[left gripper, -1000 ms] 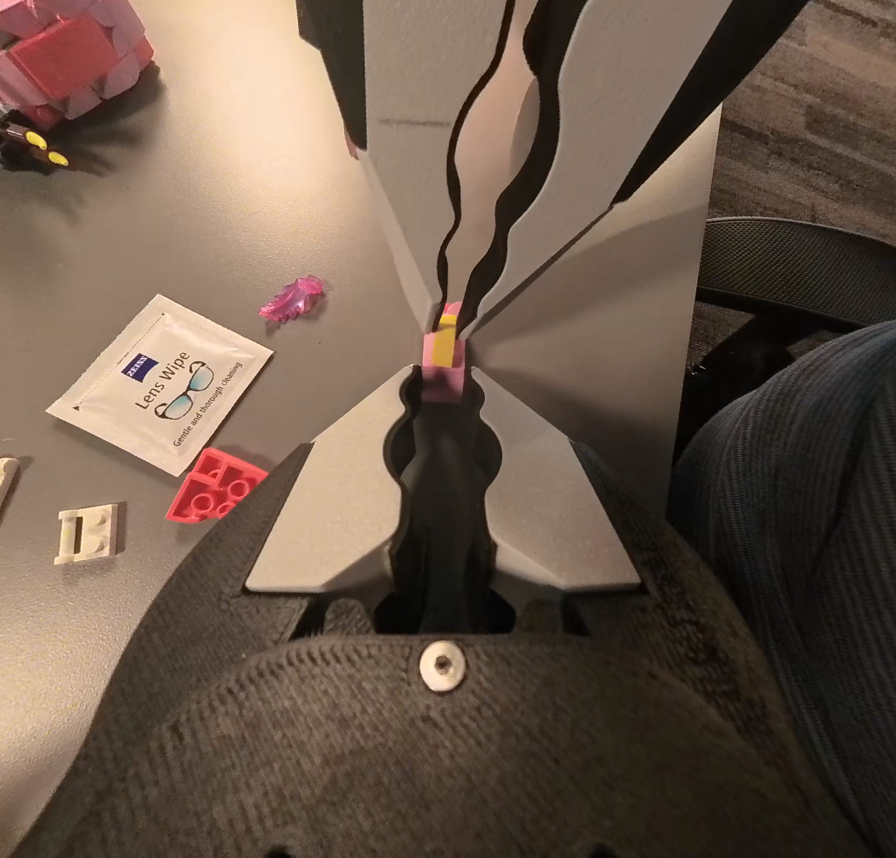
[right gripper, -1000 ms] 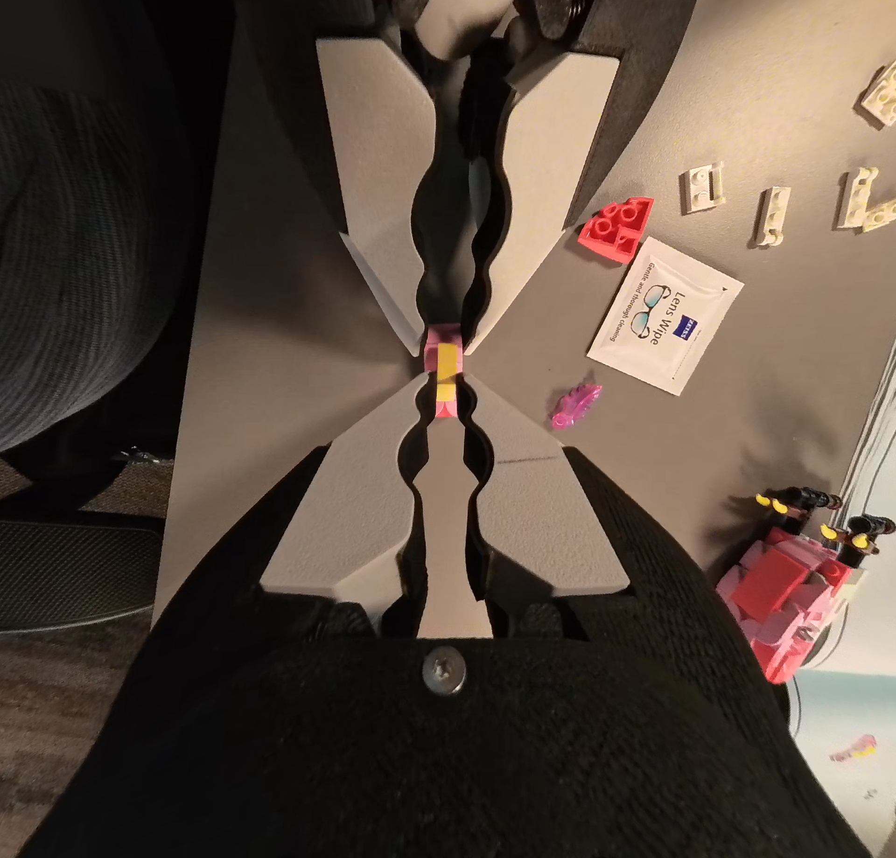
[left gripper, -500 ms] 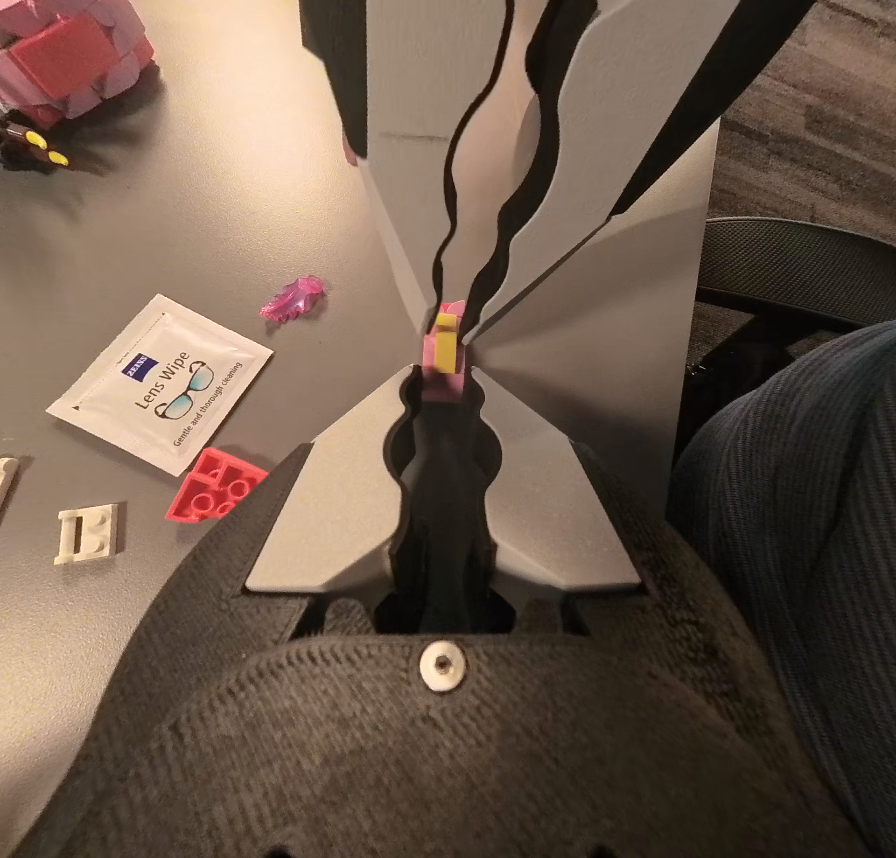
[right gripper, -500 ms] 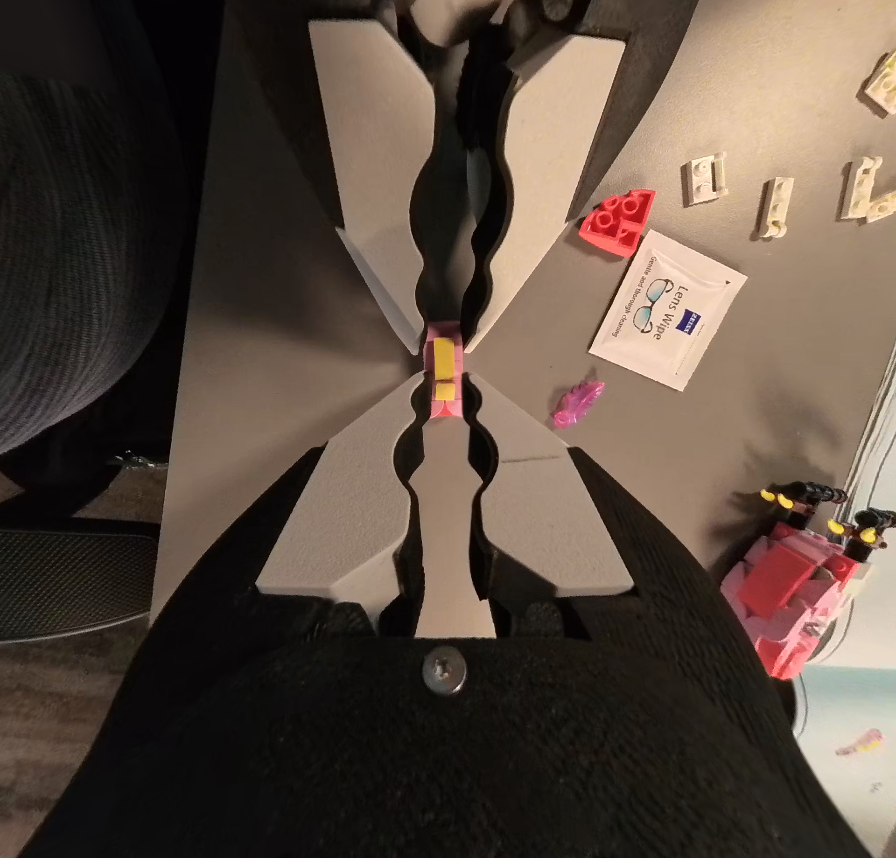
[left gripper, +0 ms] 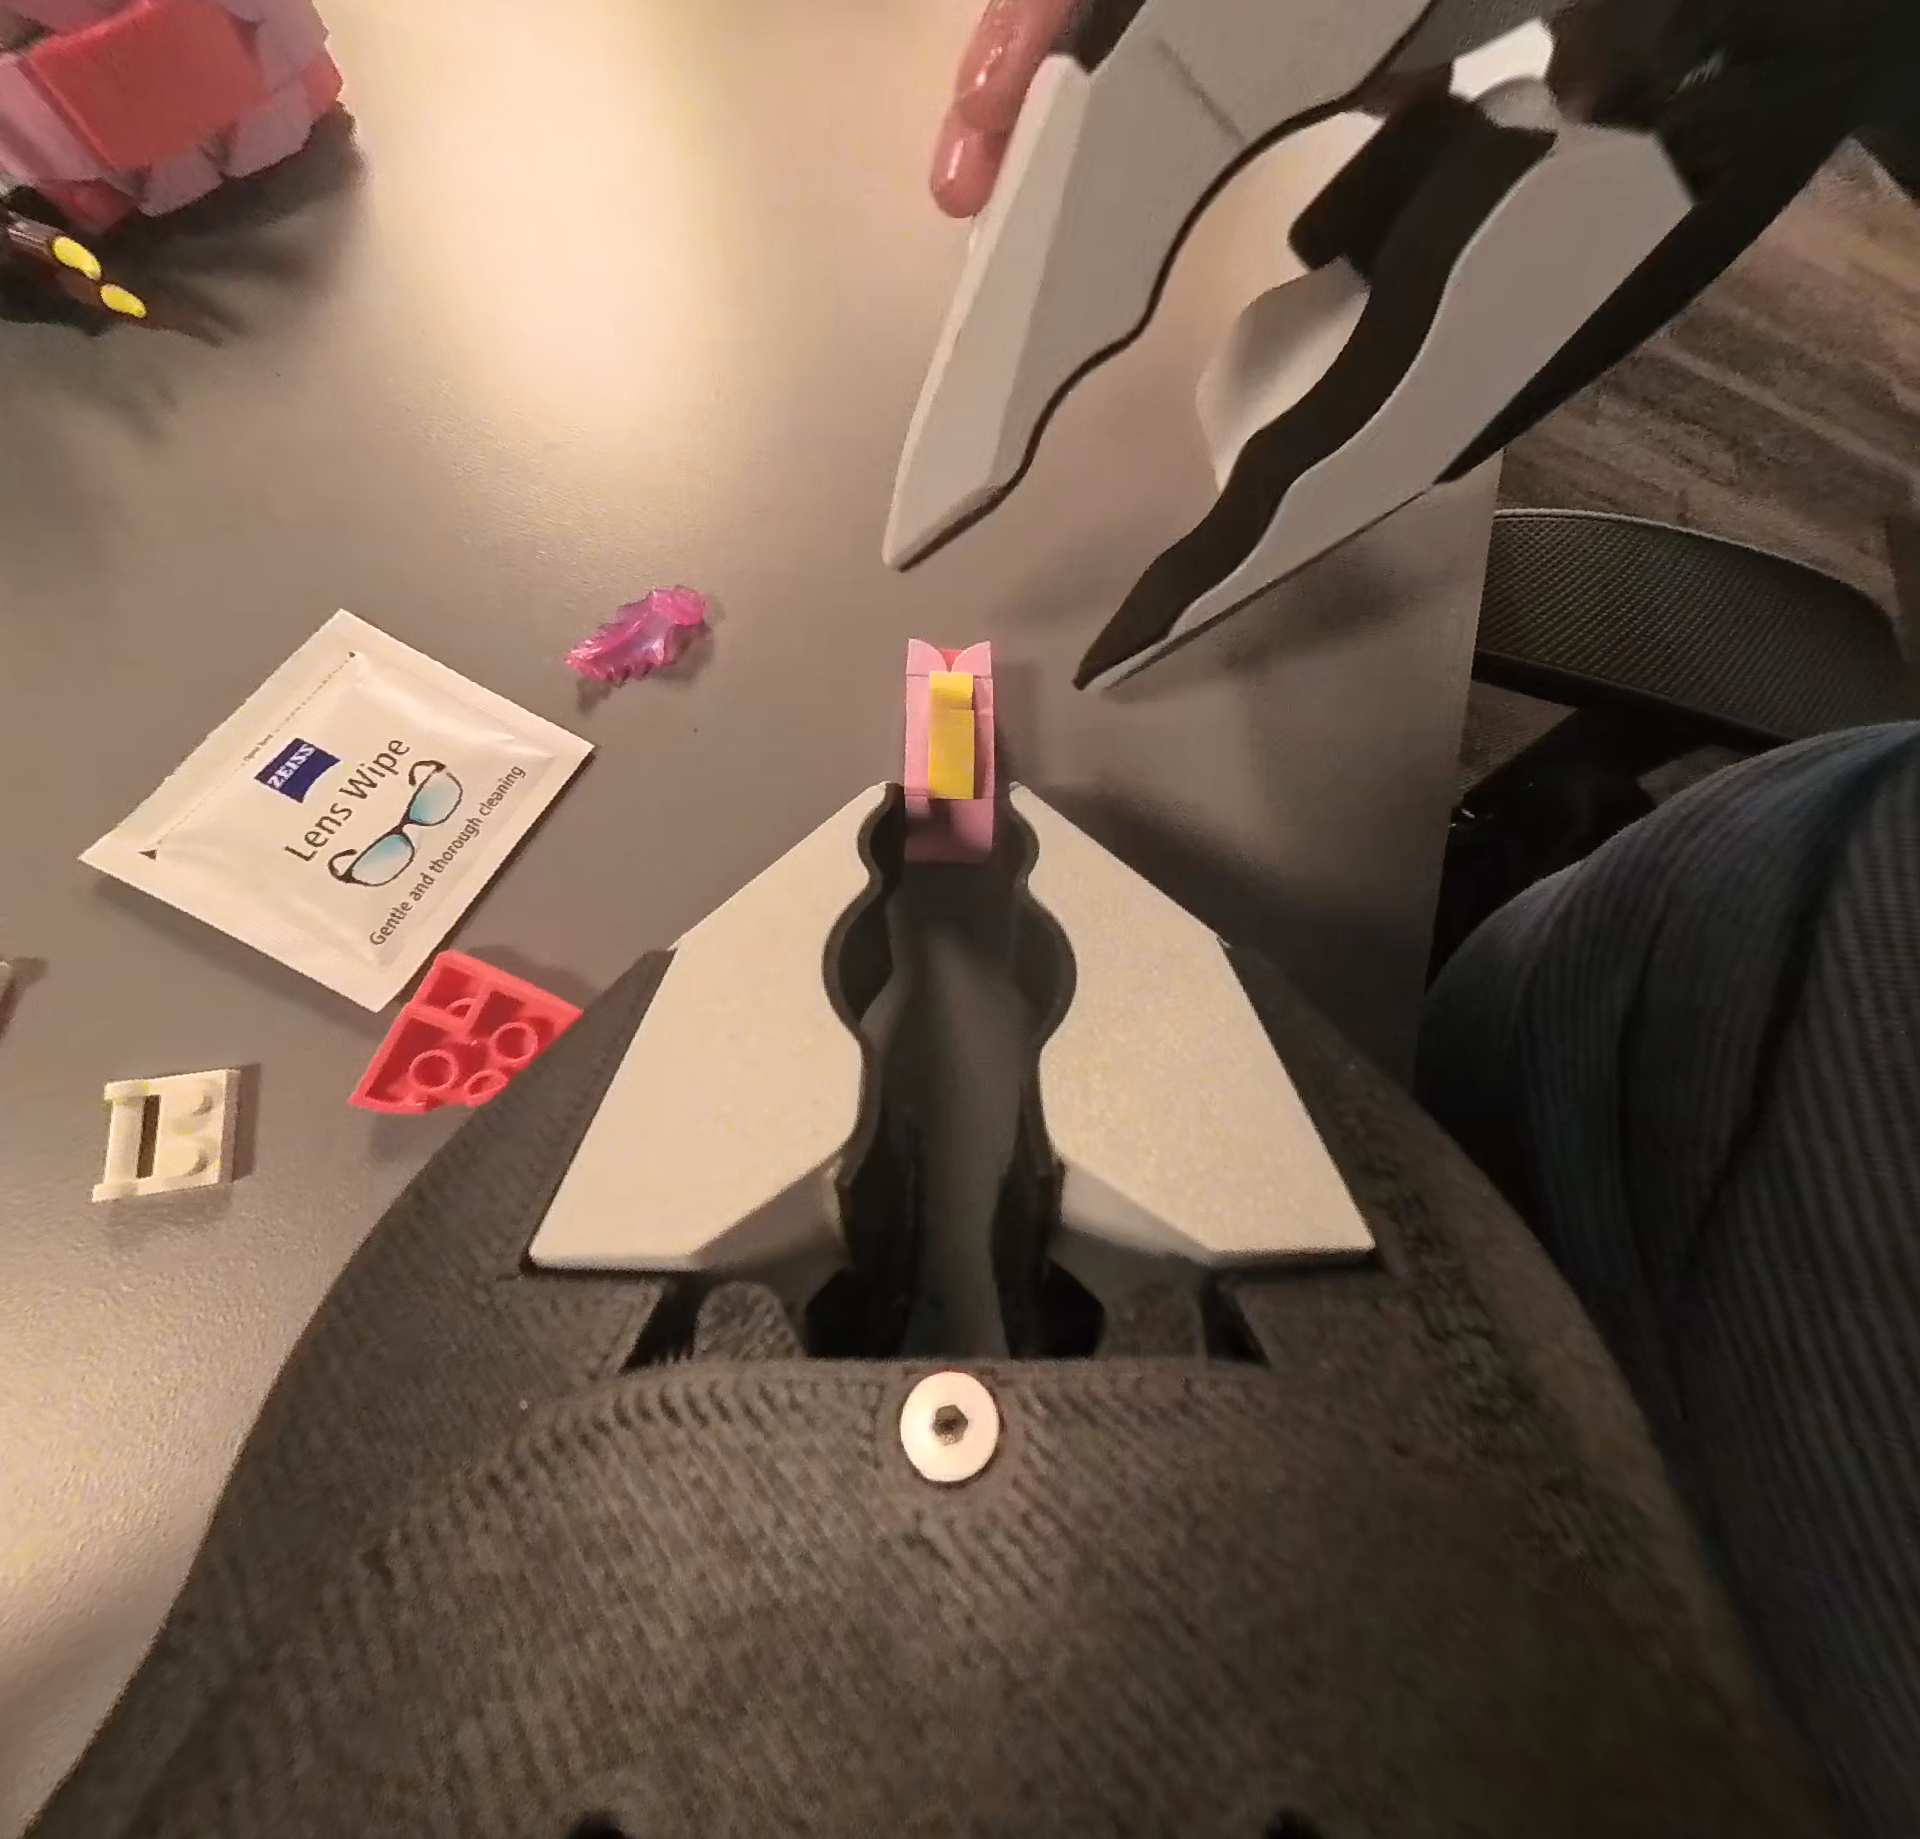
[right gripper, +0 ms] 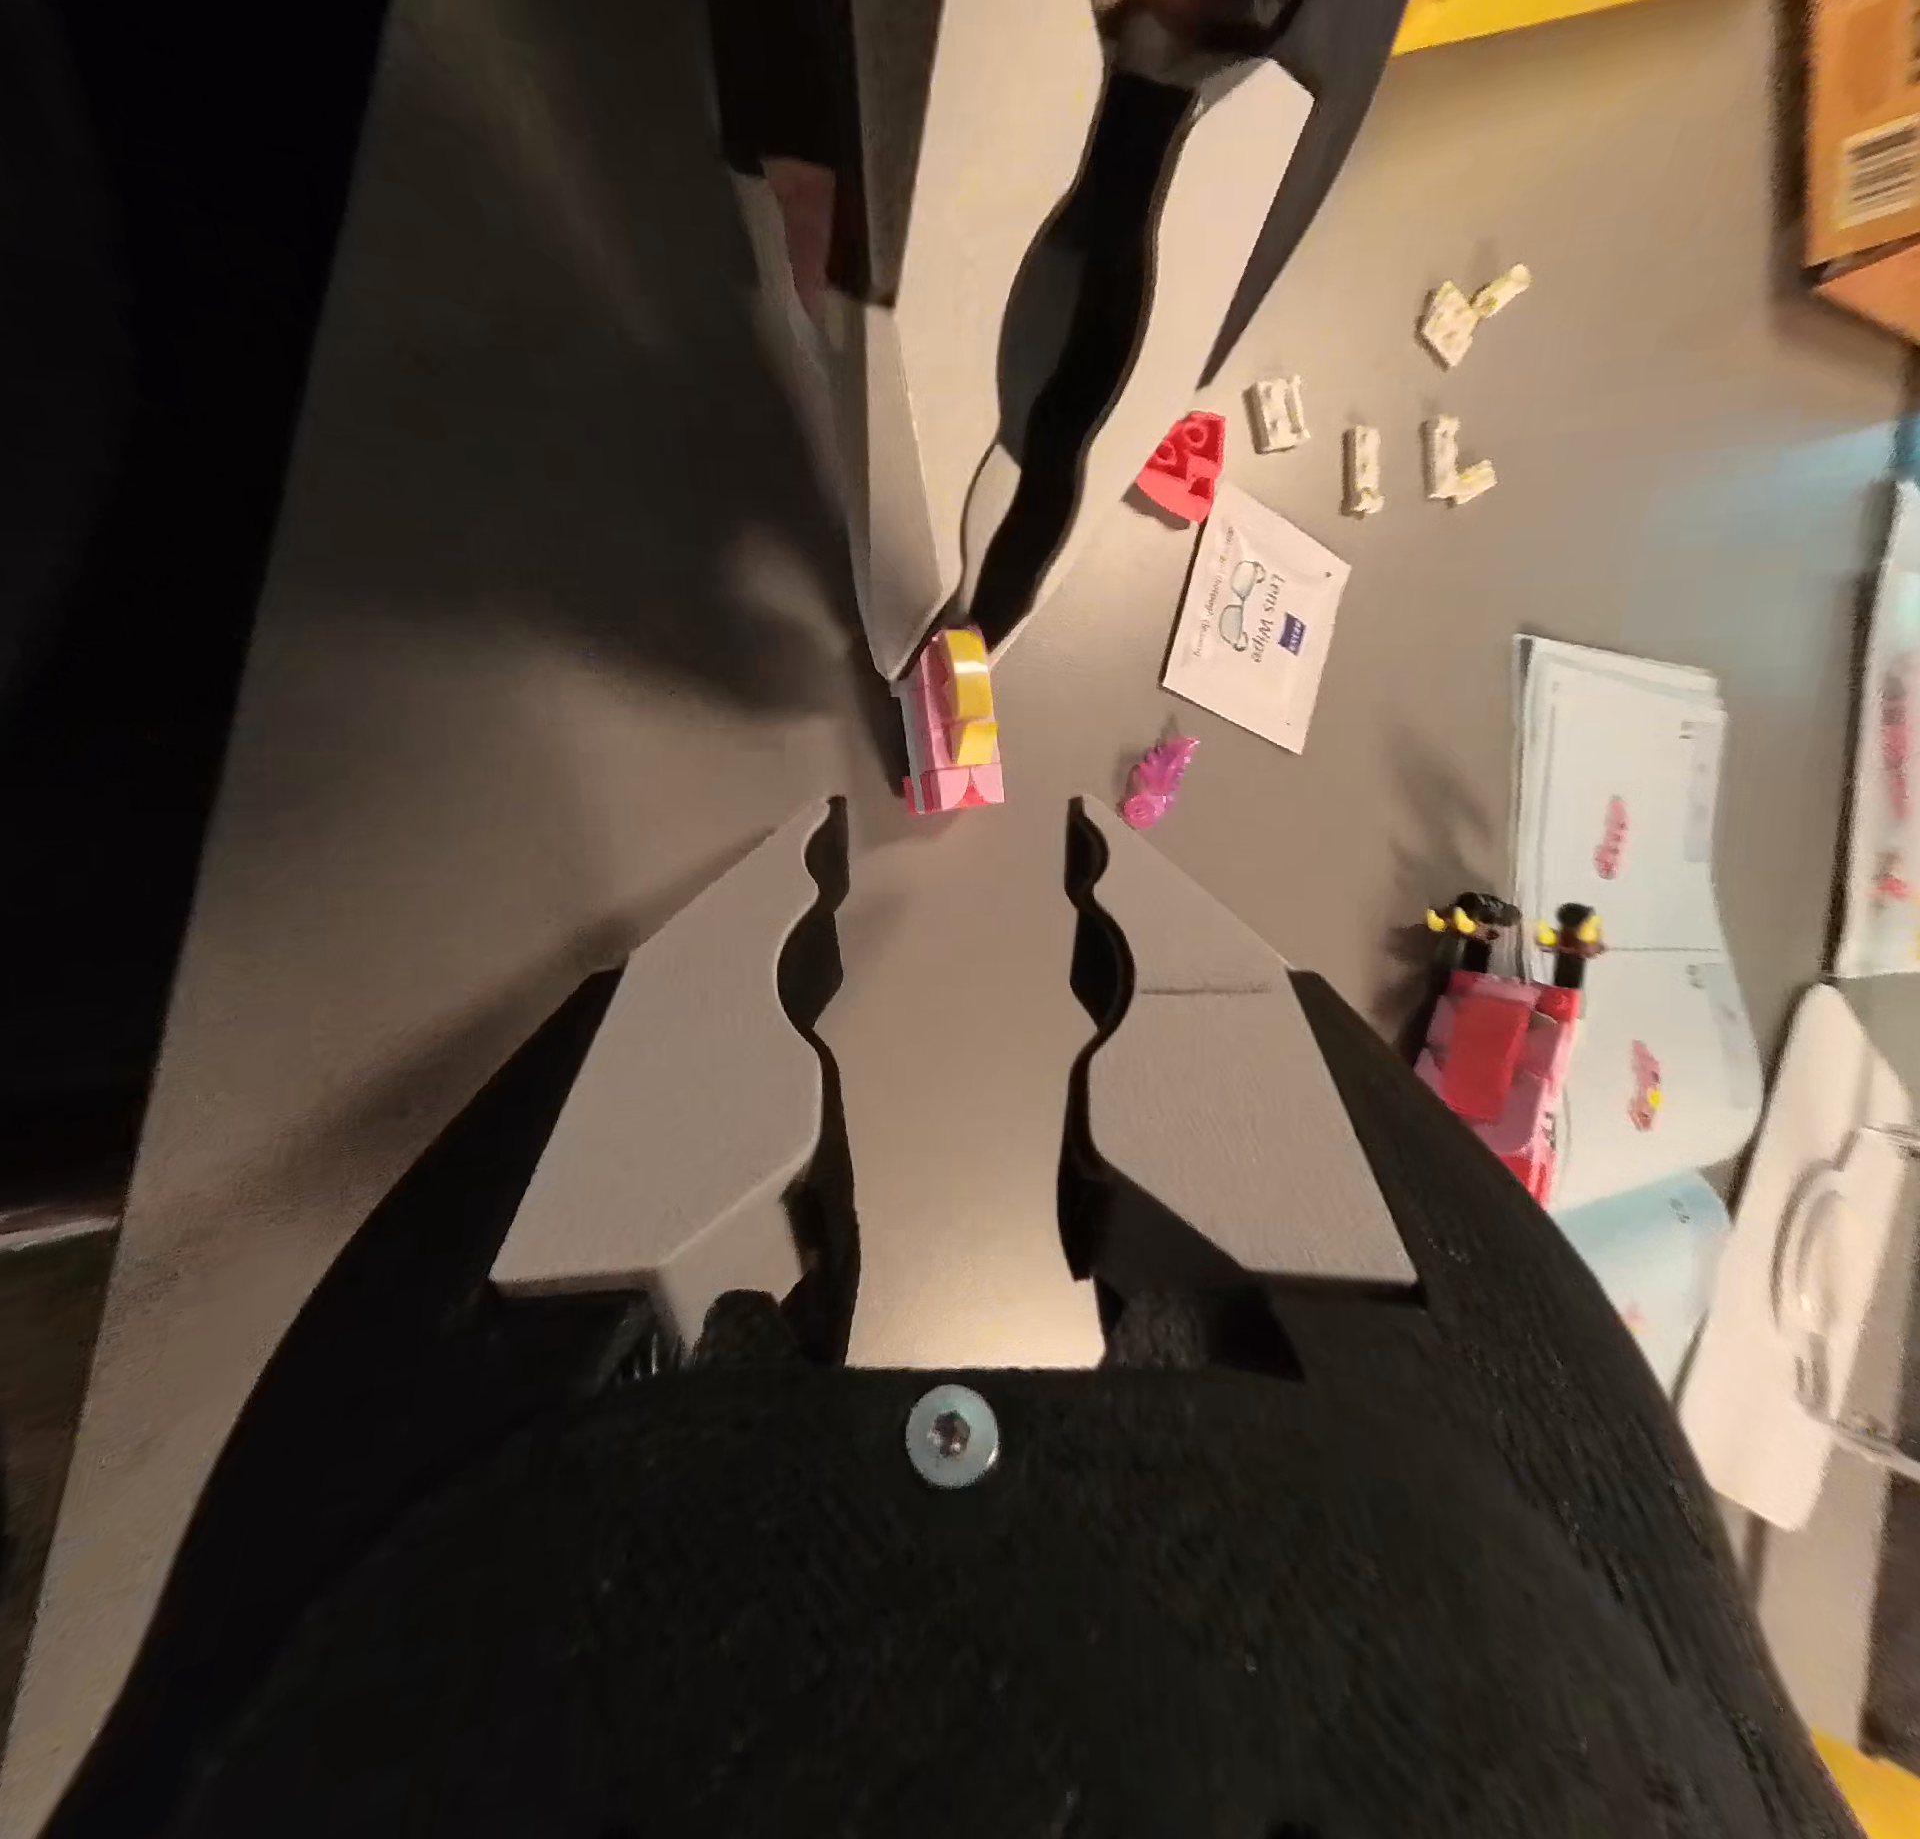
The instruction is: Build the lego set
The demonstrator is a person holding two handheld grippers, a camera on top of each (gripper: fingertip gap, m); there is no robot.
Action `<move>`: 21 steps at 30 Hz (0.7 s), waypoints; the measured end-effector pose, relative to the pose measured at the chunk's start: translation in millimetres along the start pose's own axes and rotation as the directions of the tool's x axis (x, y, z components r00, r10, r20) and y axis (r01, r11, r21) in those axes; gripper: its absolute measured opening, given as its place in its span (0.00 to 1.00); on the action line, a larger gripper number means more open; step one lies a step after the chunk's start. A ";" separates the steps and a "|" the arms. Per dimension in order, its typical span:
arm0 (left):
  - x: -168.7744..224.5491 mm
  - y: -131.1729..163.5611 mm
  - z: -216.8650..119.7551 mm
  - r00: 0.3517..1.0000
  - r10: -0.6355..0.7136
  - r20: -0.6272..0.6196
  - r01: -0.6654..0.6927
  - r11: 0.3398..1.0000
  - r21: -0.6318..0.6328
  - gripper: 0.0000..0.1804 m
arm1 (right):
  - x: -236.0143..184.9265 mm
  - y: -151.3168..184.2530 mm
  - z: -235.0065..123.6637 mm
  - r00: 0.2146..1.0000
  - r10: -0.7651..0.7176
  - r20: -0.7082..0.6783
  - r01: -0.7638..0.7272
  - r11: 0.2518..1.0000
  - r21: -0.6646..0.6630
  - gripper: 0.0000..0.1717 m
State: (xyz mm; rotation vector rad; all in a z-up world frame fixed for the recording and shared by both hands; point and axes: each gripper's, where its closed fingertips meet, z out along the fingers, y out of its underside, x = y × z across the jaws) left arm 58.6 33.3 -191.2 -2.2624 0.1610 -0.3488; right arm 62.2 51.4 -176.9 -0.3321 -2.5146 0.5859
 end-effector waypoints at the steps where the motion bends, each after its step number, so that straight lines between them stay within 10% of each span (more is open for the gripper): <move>1: -0.1 0.2 0.1 1.000 0.003 0.003 -0.003 1.000 -0.001 0.09 | 0.5 0.8 0.3 1.000 -0.003 -0.028 0.004 1.000 0.010 0.25; 21: -4.2 -1.9 1.0 1.000 -0.022 0.015 0.022 1.000 0.001 0.09 | 14.6 -9.6 -3.3 0.969 0.026 -0.248 0.031 0.975 0.221 0.29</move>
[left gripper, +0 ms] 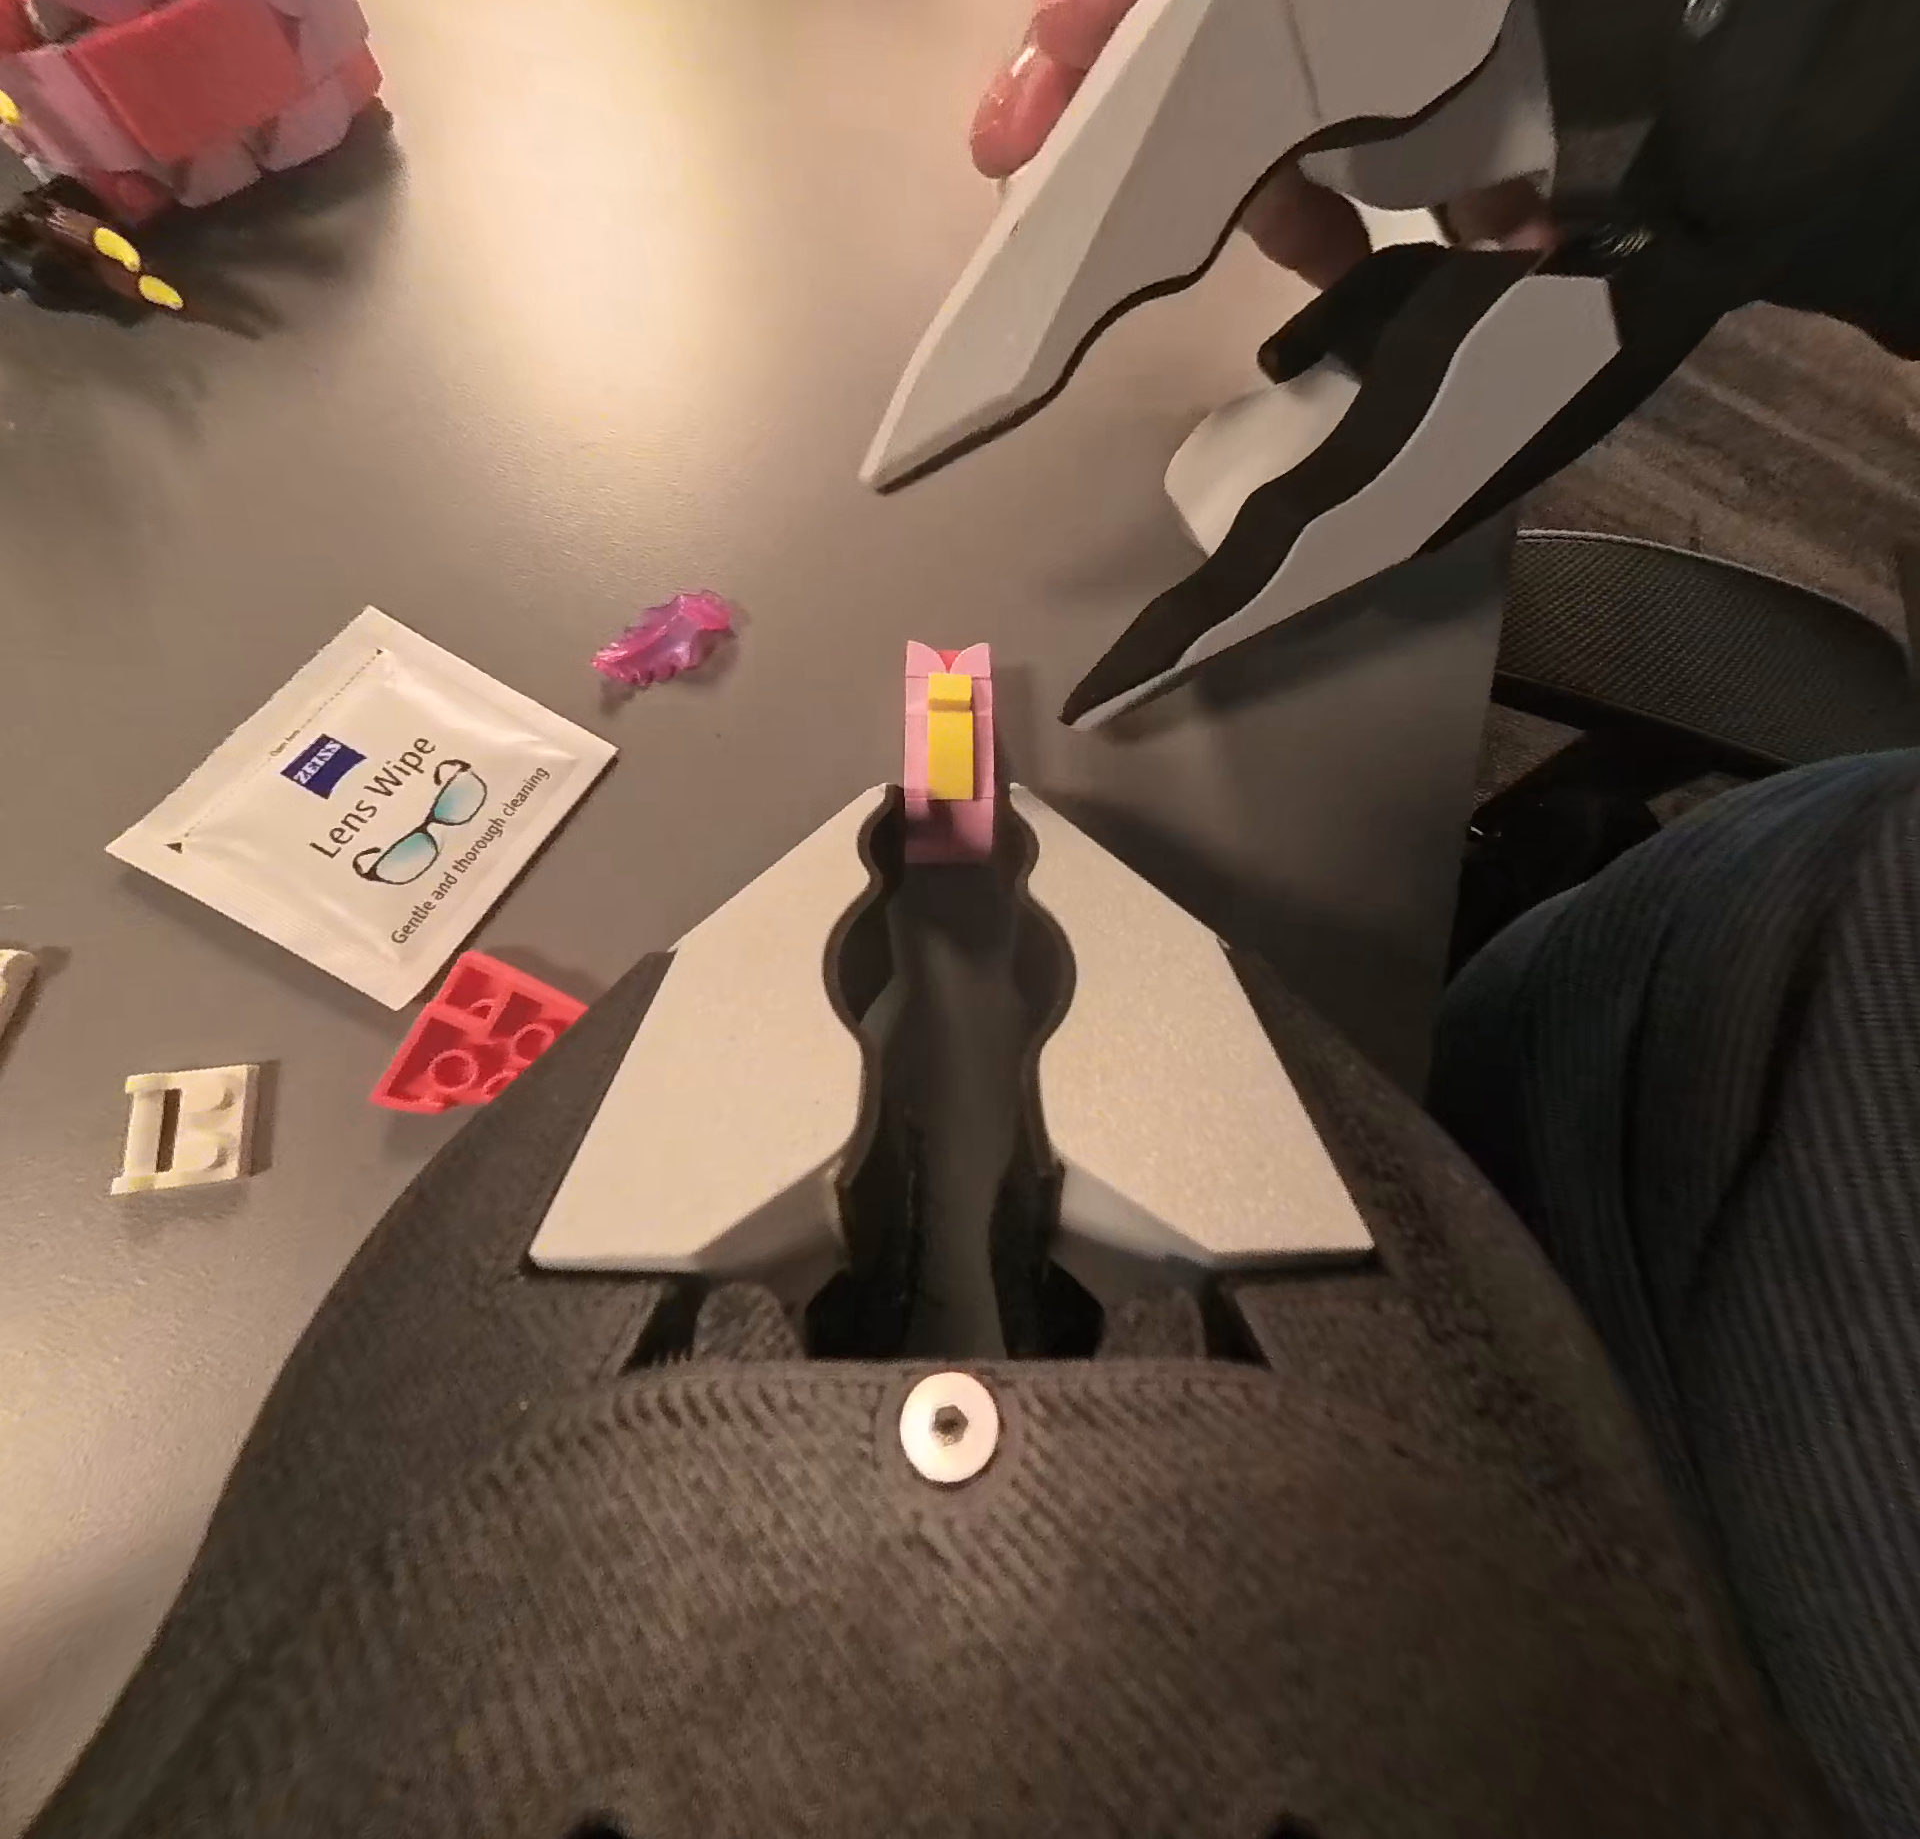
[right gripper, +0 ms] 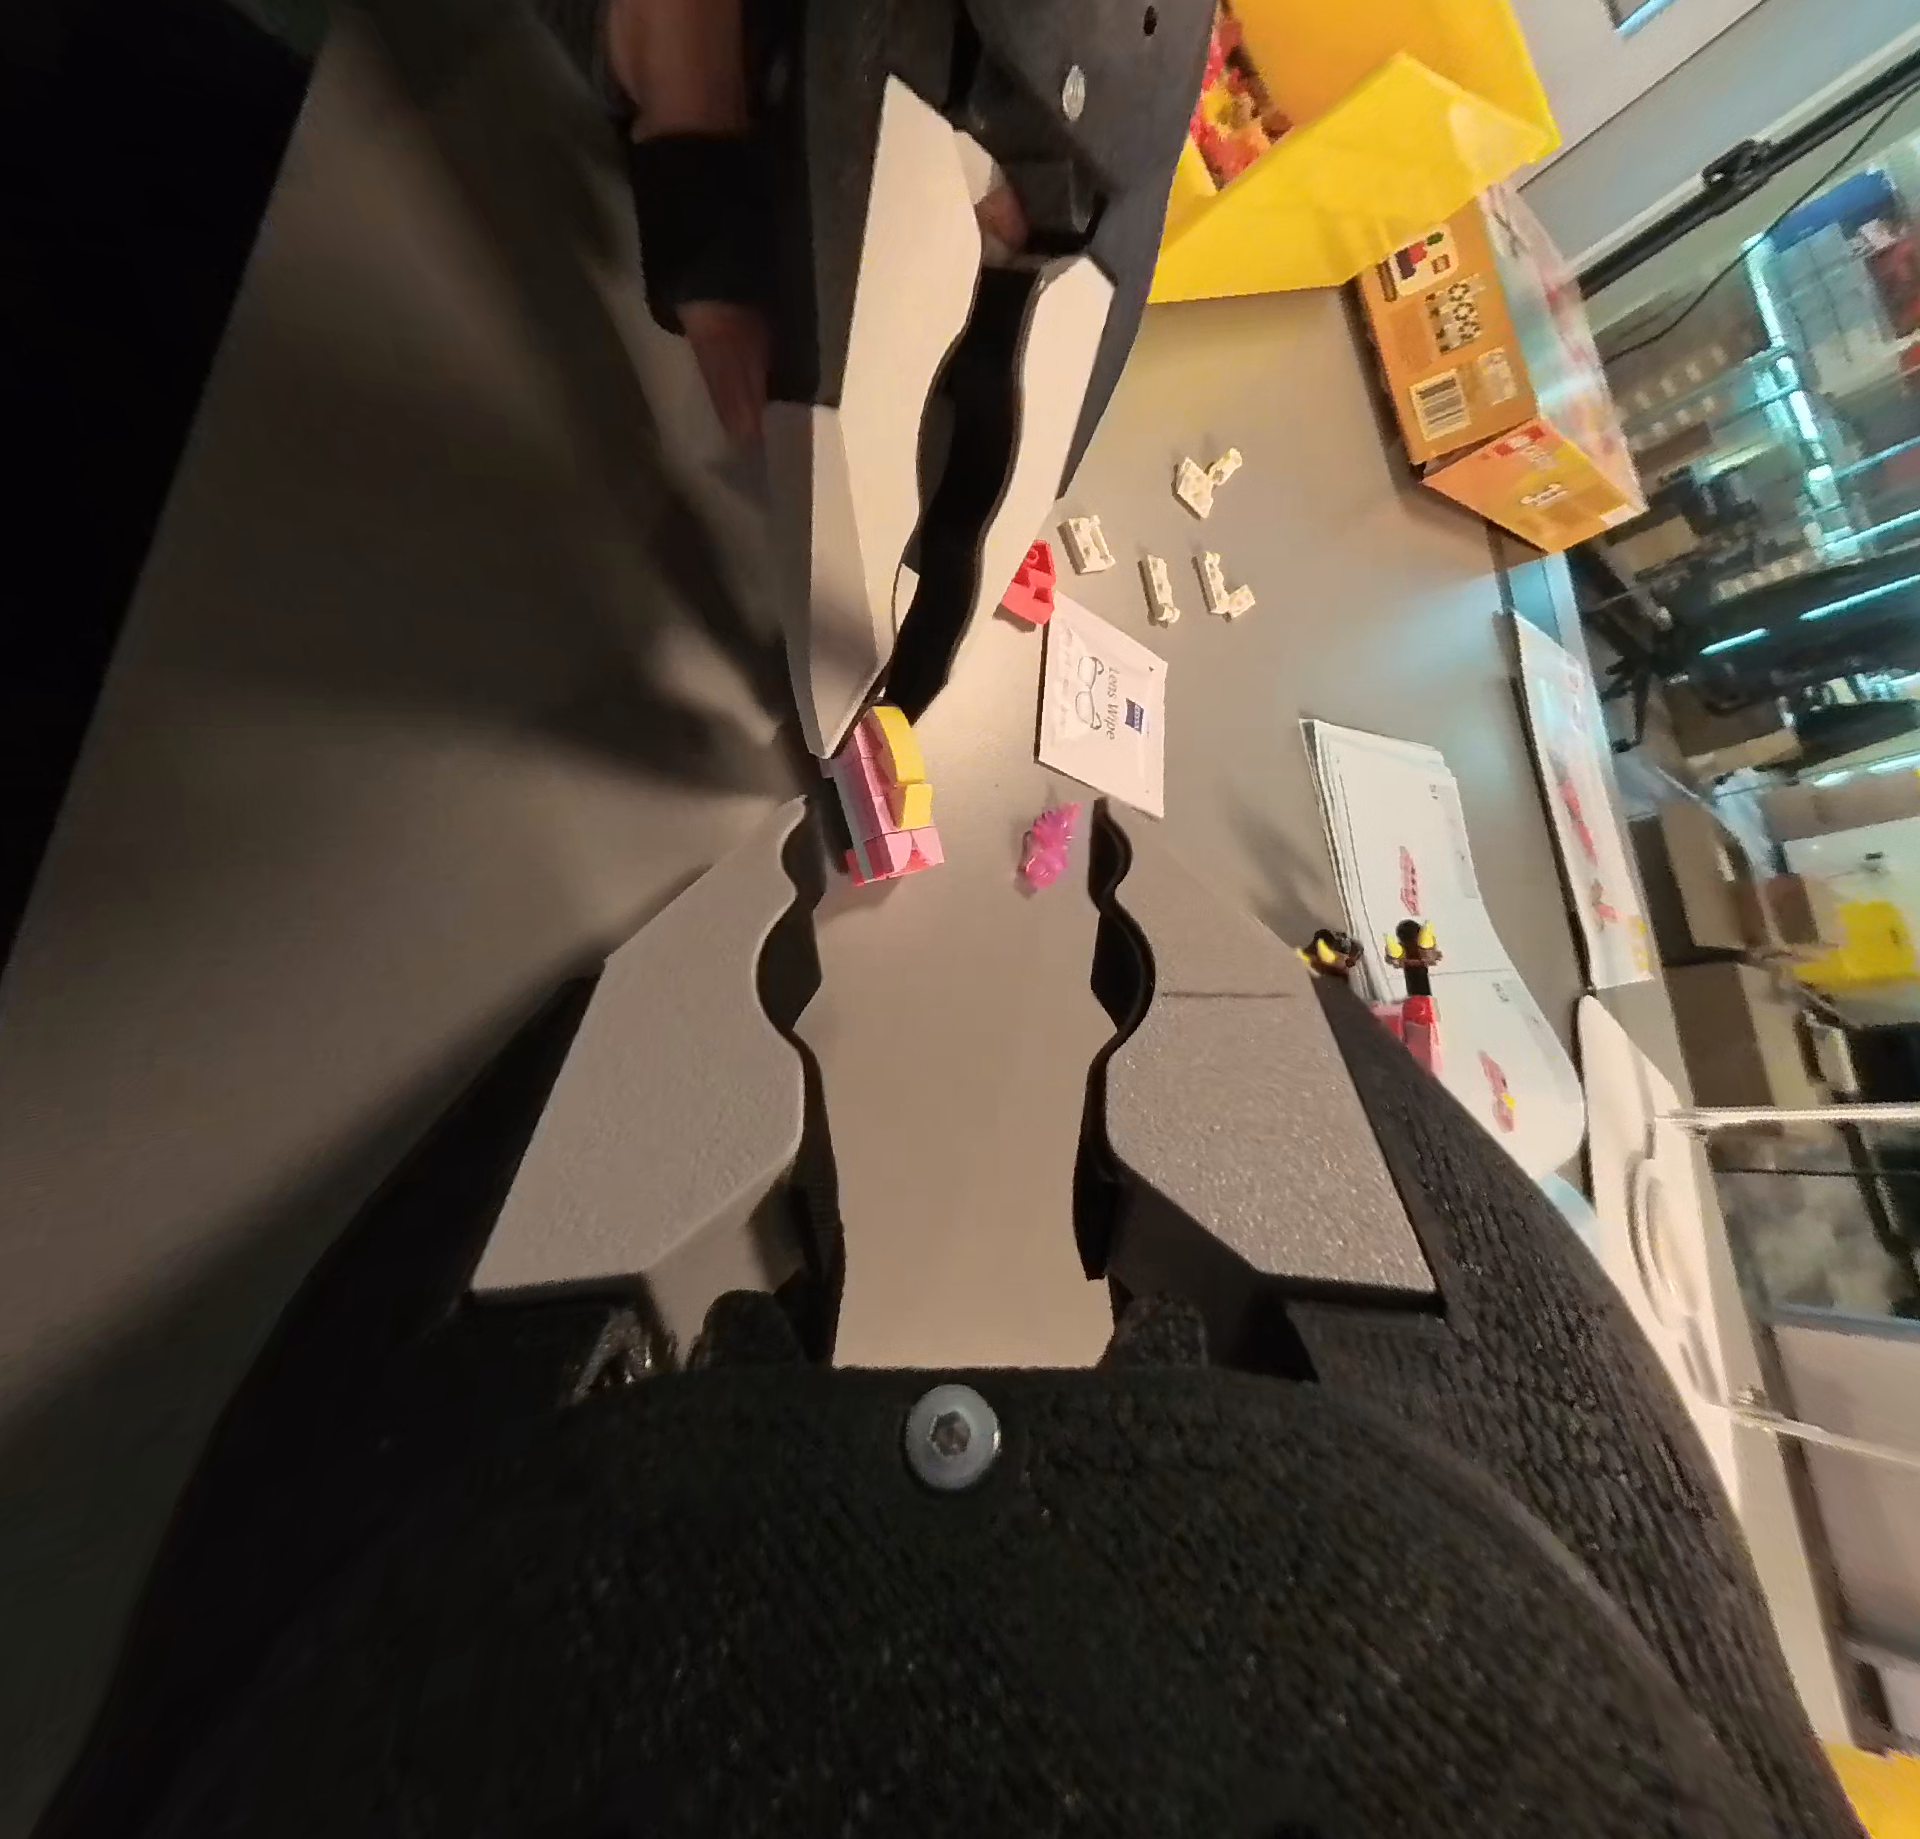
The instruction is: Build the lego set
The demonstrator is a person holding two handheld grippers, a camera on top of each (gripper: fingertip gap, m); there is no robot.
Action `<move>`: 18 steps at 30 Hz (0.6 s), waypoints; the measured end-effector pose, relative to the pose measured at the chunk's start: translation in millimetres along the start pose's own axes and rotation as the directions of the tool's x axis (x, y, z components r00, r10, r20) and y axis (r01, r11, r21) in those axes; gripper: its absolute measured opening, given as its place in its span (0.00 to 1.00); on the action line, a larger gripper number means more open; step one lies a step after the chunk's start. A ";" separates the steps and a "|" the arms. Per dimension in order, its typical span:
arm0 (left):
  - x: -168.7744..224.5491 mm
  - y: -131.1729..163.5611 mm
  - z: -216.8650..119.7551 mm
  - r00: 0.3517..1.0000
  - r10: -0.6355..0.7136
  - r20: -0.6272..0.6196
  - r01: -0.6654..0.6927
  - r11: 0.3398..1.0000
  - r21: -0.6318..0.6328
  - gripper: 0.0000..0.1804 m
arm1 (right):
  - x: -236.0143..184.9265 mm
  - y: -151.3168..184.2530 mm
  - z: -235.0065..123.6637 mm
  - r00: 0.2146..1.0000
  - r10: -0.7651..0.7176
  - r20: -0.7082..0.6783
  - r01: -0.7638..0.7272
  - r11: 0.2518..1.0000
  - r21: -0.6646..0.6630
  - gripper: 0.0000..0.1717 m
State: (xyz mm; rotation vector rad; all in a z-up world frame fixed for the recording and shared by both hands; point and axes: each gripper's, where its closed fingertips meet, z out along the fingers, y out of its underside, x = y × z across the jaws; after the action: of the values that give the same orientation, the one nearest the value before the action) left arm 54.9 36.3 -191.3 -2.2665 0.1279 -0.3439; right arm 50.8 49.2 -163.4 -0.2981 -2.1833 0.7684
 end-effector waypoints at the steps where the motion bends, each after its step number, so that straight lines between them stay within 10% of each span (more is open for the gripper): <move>1: 0.1 0.0 0.0 1.000 0.001 -0.001 -0.001 1.000 0.000 0.09 | 0.9 -0.6 -0.2 1.000 -0.004 -0.015 0.004 1.000 0.009 0.29; 18: 1.0 0.2 -0.2 1.000 0.008 -0.005 -0.008 1.000 0.003 0.09 | 12.8 -0.3 -10.3 0.980 0.199 -0.008 -0.197 0.973 0.118 0.25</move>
State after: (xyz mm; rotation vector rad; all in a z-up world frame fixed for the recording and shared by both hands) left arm 55.8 35.8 -191.1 -2.2619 0.1390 -0.3450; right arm 50.0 59.0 -150.2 -0.4673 -2.1013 0.9947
